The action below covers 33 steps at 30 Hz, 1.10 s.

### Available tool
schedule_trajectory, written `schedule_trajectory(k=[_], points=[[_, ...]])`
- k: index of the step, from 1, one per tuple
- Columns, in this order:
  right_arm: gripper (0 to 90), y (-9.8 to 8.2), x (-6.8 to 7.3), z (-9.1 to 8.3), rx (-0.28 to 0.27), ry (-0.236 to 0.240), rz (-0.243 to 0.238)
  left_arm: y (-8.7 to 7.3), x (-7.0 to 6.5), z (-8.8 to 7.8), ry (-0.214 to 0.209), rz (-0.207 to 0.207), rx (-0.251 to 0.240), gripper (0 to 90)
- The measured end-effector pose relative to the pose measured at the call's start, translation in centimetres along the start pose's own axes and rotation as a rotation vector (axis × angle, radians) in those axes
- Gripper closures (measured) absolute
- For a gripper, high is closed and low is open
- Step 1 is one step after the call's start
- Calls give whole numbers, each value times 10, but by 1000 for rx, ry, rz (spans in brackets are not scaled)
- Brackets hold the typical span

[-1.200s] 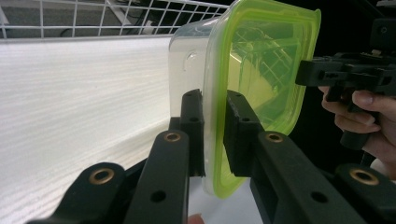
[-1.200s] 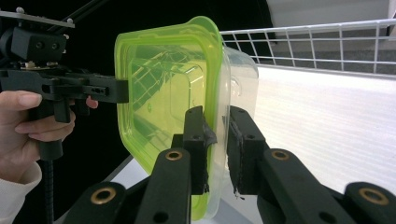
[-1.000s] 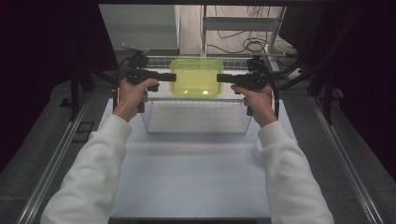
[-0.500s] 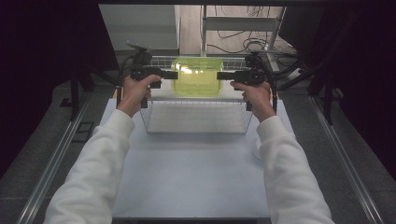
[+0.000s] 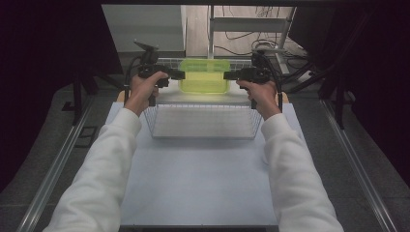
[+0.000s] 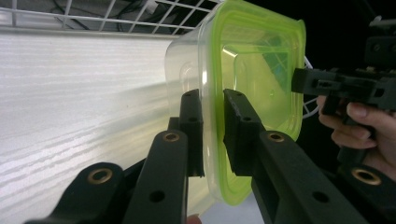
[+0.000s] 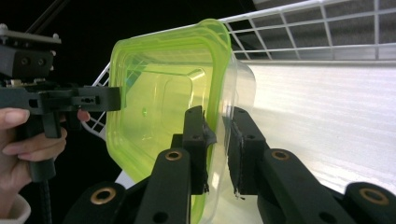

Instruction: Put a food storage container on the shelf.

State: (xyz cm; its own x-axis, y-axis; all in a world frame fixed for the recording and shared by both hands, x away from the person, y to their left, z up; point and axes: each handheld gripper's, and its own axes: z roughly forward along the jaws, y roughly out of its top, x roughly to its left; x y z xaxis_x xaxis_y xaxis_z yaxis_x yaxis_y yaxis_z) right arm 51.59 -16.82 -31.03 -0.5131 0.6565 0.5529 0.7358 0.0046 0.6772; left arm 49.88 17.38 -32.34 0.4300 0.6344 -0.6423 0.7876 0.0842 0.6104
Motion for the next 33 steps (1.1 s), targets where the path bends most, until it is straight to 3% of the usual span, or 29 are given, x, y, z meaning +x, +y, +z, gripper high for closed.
schedule_trajectory(k=[4,6,11,19,23,25,29,33], points=[[760,6,-2,6,19,-21,51,4,5,4,0,-38,6,776],[749,8,-6,9,25,-17,95,6,8,7,-2,-64,6,766],[723,9,-13,15,30,-17,151,8,17,14,-14,-127,-4,744],[689,9,-17,18,21,-8,174,7,18,16,-17,-123,-22,721],[537,9,-16,18,20,-26,162,4,17,17,-16,-97,-50,570],[480,9,-12,16,-11,-22,152,3,15,16,-7,-82,-78,478],[354,9,3,10,-42,-79,70,2,6,10,-13,-34,-130,347],[288,9,13,1,-72,-139,0,0,-1,2,22,19,-147,267]])
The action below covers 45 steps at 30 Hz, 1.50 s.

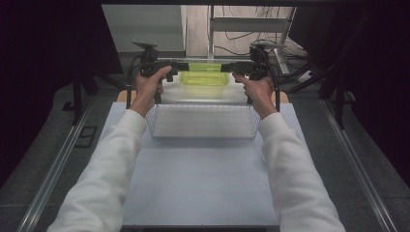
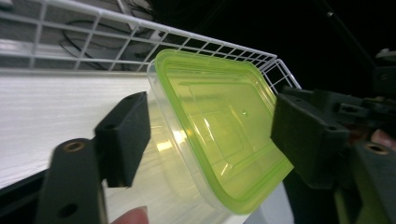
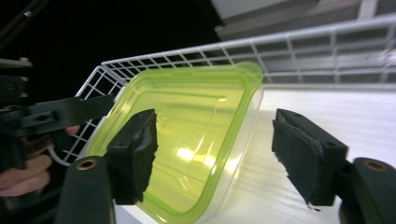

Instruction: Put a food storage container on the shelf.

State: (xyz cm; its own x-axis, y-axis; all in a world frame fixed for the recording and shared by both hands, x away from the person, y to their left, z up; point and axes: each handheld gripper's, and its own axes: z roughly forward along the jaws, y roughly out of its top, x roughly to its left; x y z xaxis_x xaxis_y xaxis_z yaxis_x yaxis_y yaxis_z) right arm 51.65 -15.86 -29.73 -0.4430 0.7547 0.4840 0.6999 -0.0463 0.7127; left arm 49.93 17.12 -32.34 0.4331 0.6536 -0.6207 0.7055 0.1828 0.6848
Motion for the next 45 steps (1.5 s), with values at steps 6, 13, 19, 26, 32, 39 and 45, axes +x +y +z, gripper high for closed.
schedule_trajectory(k=[6,13,19,26,32,39,45], points=[[250,-5,5,-22,-8,14,-112,-7,-14,-24,26,90,-45,210],[250,-29,20,-53,-30,9,-266,-37,-36,-59,29,200,-64,208],[255,-67,30,-83,7,56,-334,-91,-46,-87,4,288,-38,207],[222,-118,27,-115,27,83,-381,-152,-41,-99,43,315,25,221],[218,-158,6,-125,66,79,-376,-199,-29,-91,101,330,126,224],[212,-200,-19,-121,145,72,-312,-233,-13,-89,97,276,174,229],[223,-230,-32,-115,201,50,-292,-259,-7,-94,138,266,194,231]])
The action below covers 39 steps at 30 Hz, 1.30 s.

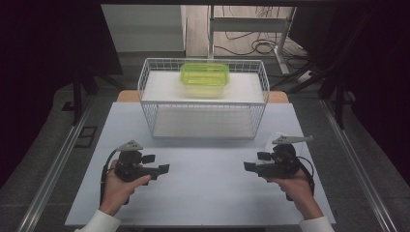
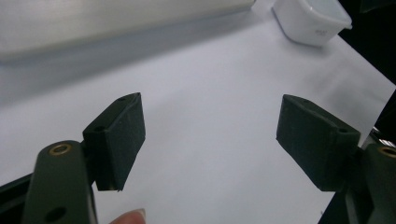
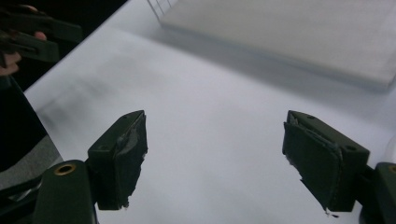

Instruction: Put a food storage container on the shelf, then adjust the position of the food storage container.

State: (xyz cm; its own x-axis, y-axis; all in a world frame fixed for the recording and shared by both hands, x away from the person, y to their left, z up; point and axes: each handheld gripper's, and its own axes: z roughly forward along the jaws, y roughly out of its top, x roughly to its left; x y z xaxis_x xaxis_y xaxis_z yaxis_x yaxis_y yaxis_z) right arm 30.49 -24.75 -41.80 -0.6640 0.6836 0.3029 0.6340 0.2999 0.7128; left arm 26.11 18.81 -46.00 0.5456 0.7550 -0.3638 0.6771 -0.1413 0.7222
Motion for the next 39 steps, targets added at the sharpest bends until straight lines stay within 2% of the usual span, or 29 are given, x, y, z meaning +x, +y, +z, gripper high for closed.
schedule_trajectory(k=[3,8,13,18,27,31,33,35,39], points=[[225,-11,-2,9,47,-14,-6,-9,2,1,9,-6,26,234],[232,-16,-4,16,81,-34,-15,-10,0,0,16,-3,14,244],[241,-13,-5,15,64,-35,-19,-13,-2,2,19,-12,12,247],[241,-13,-2,10,51,-41,-21,-13,-2,-3,62,4,-7,254],[259,-11,-9,10,57,-67,-1,-14,7,-1,51,-10,12,256],[285,-1,-16,8,72,-82,-2,-17,7,1,65,2,19,257],[311,13,-25,3,83,-120,-14,-18,7,0,75,0,14,258],[351,23,-34,-2,70,-135,4,-18,7,-2,62,-12,2,259],[413,39,-62,-2,114,-171,31,-21,9,-1,62,-14,15,257]])
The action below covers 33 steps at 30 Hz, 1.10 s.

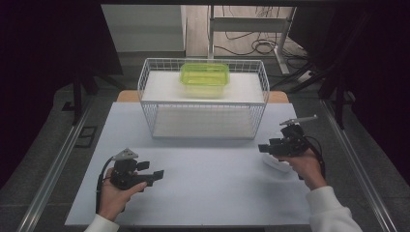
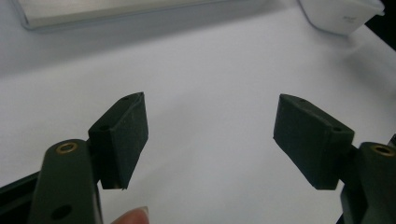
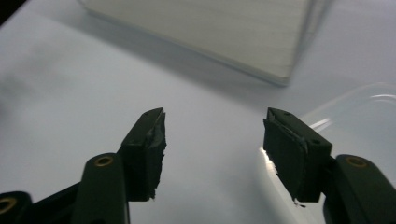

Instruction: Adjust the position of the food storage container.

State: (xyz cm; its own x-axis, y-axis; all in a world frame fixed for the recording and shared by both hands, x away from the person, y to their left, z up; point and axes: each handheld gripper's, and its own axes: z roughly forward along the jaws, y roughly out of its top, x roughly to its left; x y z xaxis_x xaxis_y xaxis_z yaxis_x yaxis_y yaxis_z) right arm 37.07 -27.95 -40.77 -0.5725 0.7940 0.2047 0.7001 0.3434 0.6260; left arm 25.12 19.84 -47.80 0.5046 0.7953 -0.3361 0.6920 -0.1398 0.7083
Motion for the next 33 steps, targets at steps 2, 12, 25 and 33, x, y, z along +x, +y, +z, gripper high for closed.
schedule_trajectory(k=[2,12,25,33], points=[[451,9,-18,3,7,-15,23,-2,1,2,6,-4,12,256],[602,35,-60,2,30,-98,76,-5,5,4,33,-13,28,255],[887,23,-98,2,62,-217,88,-6,6,9,43,-3,45,255],[889,23,-118,8,64,-254,68,-6,6,9,38,-8,50,252]])
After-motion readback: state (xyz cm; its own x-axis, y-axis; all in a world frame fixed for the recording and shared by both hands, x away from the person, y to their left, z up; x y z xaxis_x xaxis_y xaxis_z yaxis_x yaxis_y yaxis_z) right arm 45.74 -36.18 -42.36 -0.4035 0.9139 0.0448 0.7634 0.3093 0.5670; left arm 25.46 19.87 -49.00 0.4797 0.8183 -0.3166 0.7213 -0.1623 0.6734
